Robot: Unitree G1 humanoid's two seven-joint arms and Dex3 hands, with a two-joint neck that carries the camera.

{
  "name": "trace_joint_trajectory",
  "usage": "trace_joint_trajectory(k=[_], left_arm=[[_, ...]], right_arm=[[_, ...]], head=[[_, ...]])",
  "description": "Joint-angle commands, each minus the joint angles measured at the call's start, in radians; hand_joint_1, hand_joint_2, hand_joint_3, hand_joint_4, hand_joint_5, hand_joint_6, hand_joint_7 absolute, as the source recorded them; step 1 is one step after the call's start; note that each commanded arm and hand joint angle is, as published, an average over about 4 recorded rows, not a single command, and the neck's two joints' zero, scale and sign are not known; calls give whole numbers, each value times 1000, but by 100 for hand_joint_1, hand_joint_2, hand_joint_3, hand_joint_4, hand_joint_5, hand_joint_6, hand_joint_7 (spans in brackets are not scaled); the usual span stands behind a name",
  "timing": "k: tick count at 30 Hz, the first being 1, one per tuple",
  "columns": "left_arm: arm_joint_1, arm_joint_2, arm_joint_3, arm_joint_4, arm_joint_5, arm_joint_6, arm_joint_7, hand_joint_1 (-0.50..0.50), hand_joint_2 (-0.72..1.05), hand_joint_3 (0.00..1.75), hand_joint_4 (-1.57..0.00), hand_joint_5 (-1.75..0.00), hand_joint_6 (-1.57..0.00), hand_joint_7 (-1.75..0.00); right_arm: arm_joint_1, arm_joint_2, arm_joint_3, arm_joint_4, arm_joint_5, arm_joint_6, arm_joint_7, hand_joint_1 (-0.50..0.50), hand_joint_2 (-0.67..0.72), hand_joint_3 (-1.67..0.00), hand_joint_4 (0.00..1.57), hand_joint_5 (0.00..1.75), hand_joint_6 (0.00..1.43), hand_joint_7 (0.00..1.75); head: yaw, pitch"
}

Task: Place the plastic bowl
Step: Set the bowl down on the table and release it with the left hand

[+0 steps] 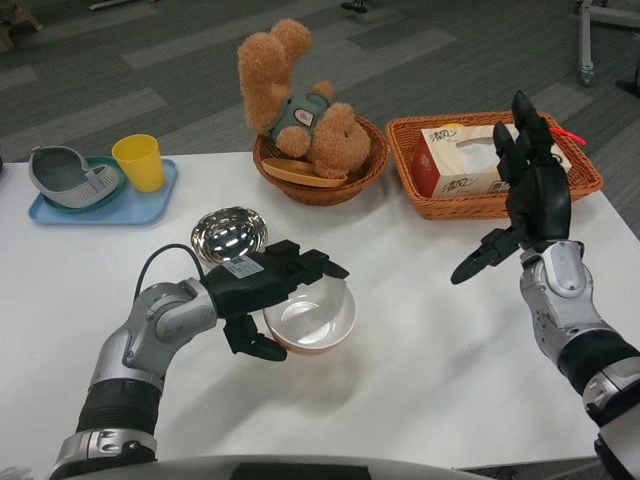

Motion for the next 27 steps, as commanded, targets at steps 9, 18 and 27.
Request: trace_joint_trajectory(k=[9,18,27], left_arm=[[-23,19,-46,123,65,-16,5,-50,69,175,-30,-175,0,-168],[-62,49,-78,220,86,-16,5,-50,69,175,-27,-175,0,-168],[-76,58,-79,264,93,-15,4,-50,69,175,-22,-175,0,-161]], right_arm=[[7,2,-10,26,8,2,-1,-46,72,0,0,0,0,0],[10,5,-20,26,9,2,-1,-46,72,0,0,0,0,0],[11,7,-24,27,11,2,-1,-46,72,0,0,0,0,0]], head=[[-15,-14],[-26,-25],[-20,-38]])
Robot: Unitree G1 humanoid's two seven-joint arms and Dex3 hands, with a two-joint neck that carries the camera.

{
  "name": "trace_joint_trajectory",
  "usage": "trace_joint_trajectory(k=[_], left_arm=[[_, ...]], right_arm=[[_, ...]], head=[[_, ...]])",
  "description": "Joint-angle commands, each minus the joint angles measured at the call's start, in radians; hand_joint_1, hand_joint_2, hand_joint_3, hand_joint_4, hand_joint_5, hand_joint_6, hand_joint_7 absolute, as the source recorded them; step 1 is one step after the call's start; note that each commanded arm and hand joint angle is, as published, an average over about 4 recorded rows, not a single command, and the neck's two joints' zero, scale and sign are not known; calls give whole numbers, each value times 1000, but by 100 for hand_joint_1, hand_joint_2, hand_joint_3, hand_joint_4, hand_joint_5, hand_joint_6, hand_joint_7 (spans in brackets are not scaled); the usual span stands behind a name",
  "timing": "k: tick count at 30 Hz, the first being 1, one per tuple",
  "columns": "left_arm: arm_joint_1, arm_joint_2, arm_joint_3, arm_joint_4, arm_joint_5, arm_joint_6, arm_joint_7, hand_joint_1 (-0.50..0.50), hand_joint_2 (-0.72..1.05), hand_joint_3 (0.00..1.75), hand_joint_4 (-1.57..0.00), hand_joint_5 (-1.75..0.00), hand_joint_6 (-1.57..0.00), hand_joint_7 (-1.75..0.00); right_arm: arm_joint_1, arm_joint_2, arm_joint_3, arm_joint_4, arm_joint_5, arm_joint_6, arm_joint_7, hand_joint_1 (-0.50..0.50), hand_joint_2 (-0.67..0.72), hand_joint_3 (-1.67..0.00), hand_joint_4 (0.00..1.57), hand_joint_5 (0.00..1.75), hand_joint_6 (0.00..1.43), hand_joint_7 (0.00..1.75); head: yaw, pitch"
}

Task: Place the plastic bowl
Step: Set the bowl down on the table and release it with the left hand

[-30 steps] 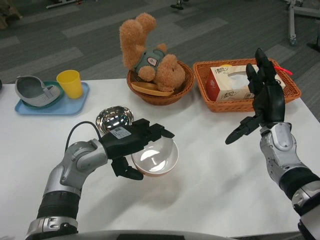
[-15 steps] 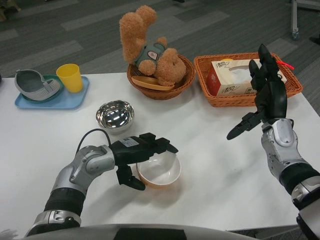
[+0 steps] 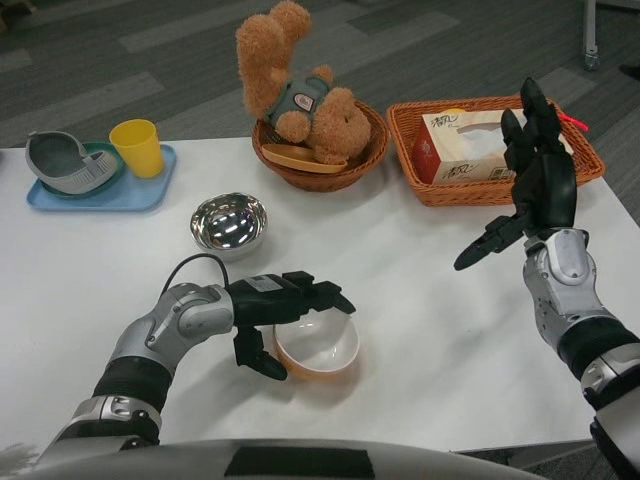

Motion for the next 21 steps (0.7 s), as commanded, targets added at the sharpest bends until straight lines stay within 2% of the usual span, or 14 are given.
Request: trace_joint_trajectory(k=[1,9,12,15,17,18,19,21], left_arm=[[-9,14,1,14,7,-1,-3,-50,69,175,-21,-175,0,-161],[-8,21,8,28,-1,-3,-4,-50,87,175,-13,-175,-2,-152],[-4,26,12,26,-7,-4,-7,-50,94,175,-2,-175,-3,-141],[0,26,18,23,-9,-4,-8,-50,96,175,0,-175,-1,-127],[3,26,20,19,-13,-4,-9,-50,96,175,0,-139,0,-108],[5,26,20,16,-16,-4,-10,-50,96,175,0,-113,0,-101],[7,26,20,14,-19,-4,-10,-50,98,175,0,-80,0,-91],[8,27,20,10,-25,-4,-13,-50,103,172,0,-46,0,-79]], right_arm=[[10,7,-11,7,9,2,-1,-46,72,0,0,0,0,0],[11,7,-10,5,8,2,-1,-46,72,0,0,0,0,0],[15,7,-11,-1,9,1,-1,-46,72,0,0,0,0,0],[20,7,-13,-7,8,0,-1,-46,72,0,0,0,0,0],[24,7,-16,-11,8,0,-1,-46,72,0,0,0,0,0],[26,6,-17,-14,8,0,-1,-46,72,0,0,0,0,0],[28,6,-19,-16,9,0,-1,-46,72,0,0,0,0,0],[30,5,-22,-20,9,0,-1,-46,72,0,0,0,0,0]], head=[[4,-4],[15,-5],[24,-9],[28,-10],[29,-11],[29,-12],[30,-12],[31,-12]])
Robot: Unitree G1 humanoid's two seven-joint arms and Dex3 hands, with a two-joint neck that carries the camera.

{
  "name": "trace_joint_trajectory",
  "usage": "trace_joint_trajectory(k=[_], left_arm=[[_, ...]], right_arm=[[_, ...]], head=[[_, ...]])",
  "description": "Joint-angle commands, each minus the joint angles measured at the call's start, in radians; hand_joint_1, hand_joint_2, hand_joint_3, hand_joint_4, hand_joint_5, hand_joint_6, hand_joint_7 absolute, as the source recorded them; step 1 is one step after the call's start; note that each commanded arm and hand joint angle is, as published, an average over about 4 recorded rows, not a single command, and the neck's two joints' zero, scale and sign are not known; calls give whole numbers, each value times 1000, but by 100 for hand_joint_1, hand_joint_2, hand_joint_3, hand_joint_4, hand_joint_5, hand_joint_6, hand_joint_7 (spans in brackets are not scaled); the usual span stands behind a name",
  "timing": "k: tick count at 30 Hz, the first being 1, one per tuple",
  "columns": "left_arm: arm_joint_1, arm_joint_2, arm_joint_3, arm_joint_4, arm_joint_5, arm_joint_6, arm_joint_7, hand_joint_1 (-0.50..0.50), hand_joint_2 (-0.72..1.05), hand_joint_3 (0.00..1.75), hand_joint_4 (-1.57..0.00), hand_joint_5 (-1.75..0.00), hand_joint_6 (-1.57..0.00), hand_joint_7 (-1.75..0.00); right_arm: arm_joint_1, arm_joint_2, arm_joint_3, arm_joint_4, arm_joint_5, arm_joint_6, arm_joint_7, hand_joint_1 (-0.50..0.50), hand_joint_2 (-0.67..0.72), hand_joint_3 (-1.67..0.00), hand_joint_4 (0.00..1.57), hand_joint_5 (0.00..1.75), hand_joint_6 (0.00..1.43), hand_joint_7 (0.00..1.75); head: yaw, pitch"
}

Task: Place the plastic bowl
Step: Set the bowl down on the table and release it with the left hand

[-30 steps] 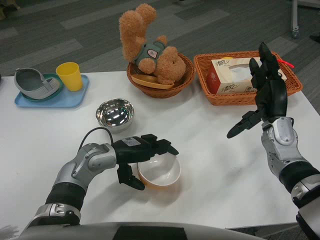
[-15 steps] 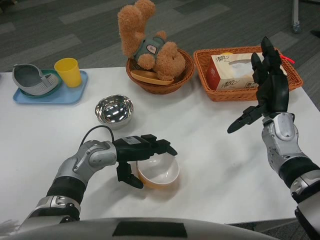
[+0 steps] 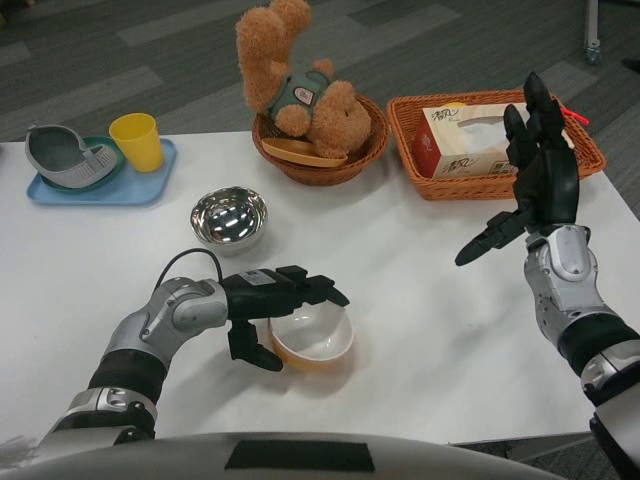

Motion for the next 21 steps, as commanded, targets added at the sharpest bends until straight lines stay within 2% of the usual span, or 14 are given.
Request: trace_joint_trajectory(k=[1,4,7,10,16,19,21], left_arm=[[14,8,7,-11,-18,-1,-12,-50,105,170,0,-36,0,-73],[14,14,8,-15,-26,-1,-23,-50,105,146,0,-15,0,-51],[14,19,10,-15,-37,-3,-35,-50,105,96,0,-3,0,-28],[14,24,12,-15,-51,-11,-48,-50,105,61,0,0,0,-19],[14,28,45,-15,-75,-68,-64,-50,105,24,0,0,0,-10],[15,28,66,-15,-89,-82,-69,-50,89,11,0,0,0,-10],[15,27,79,-14,-103,-87,-79,-50,67,4,0,0,0,-9]], right_arm=[[19,5,-14,-13,8,0,-1,-46,72,0,0,0,0,0],[22,5,-15,-16,7,0,-1,-46,72,0,0,0,0,0],[23,4,-15,-16,7,0,-1,-46,72,0,0,0,0,0],[24,4,-15,-17,8,0,-1,-46,72,0,0,0,0,0],[28,4,-15,-22,7,0,-1,-46,72,0,0,0,0,0],[30,4,-15,-24,8,0,-1,-46,72,0,0,0,0,0],[33,4,-15,-26,9,0,-1,-46,72,0,0,0,0,0]], head=[[1,0],[4,0],[6,-2],[9,-4],[5,-2],[6,-1],[8,0]])
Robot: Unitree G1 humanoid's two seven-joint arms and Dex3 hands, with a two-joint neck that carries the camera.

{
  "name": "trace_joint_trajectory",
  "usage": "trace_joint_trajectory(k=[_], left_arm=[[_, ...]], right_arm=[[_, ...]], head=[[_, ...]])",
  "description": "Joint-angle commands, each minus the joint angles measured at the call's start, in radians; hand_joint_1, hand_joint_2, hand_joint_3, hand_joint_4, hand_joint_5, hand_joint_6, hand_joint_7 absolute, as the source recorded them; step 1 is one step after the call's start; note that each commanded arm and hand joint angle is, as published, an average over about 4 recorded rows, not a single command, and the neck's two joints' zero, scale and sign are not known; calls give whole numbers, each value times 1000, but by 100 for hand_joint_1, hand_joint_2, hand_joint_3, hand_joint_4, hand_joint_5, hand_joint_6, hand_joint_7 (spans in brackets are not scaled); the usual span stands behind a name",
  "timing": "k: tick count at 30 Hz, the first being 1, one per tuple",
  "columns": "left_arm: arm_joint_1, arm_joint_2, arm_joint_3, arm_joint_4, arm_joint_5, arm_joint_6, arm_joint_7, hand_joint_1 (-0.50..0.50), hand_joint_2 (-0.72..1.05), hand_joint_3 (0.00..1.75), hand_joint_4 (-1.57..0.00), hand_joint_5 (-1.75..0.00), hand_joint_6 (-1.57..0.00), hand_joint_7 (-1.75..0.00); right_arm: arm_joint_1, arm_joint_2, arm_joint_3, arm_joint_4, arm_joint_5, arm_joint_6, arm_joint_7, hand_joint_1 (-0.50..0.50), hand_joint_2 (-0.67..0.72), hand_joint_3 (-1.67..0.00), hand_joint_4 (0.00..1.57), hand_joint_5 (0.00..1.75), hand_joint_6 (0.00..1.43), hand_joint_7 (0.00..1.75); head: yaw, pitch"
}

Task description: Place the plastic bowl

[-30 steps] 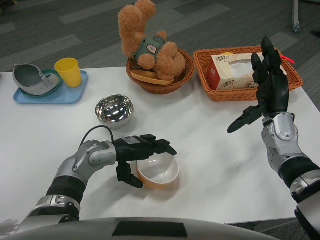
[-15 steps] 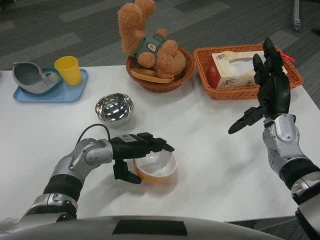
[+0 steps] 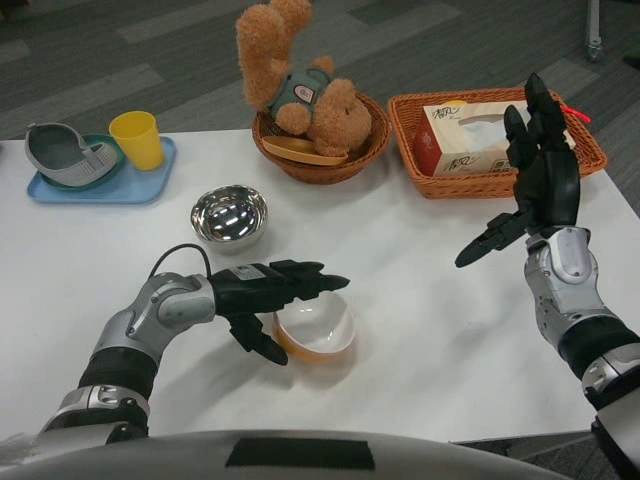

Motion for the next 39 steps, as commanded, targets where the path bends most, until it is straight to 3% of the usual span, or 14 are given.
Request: trace_joint_trajectory(k=[1,4,8,15,20,23,25,29,32,36,39], left_arm=[[13,10,27,-6,-29,-16,-20,-50,56,2,0,0,0,-7],[14,12,36,-5,-44,-36,-28,-49,32,0,0,0,0,-12],[20,26,36,-5,-86,-55,-47,-48,-17,0,0,0,0,-7],[56,52,24,-17,-162,-64,-68,-48,-53,0,0,0,0,-7],[85,39,36,-59,-260,-44,-68,-48,-55,0,0,0,0,-7],[84,-16,52,-85,-378,-5,-58,-48,-55,0,0,0,0,-7],[63,-66,71,-89,-456,19,-40,-48,-55,0,0,0,0,-7],[3,-119,86,-88,-583,26,-19,-48,-50,0,0,0,0,-7],[-25,-127,66,-114,-673,33,2,-48,-46,0,0,0,0,-7],[-48,-126,57,-161,-723,67,38,-48,-46,0,0,0,0,-7],[-60,-118,57,-203,-767,130,124,-48,-46,0,0,0,0,-5]], right_arm=[[15,4,-10,-7,9,0,-1,-46,72,0,0,0,0,0],[19,4,-10,-13,9,0,-1,-46,72,0,0,0,0,0],[26,4,-11,-24,9,0,-1,-46,72,0,0,0,0,0],[35,1,-11,-39,9,0,-1,-46,72,0,0,0,0,0],[38,1,-11,-44,9,0,-1,-46,72,0,0,0,0,0],[38,1,-9,-42,9,0,-1,-46,72,0,0,0,0,0],[37,2,-6,-38,10,1,-1,-46,72,0,0,0,0,0],[34,4,-4,-36,10,2,-1,-46,72,0,0,0,0,0],[33,4,-8,-37,10,2,-1,-46,72,0,0,0,0,0],[34,5,-15,-39,9,2,-1,-46,72,0,0,0,0,0],[33,6,-16,-33,10,6,-1,-46,72,0,0,0,0,0]], head=[[3,1],[6,0],[11,5],[19,18],[33,45],[48,70],[47,81],[35,105],[19,150],[-16,255],[-39,314]])
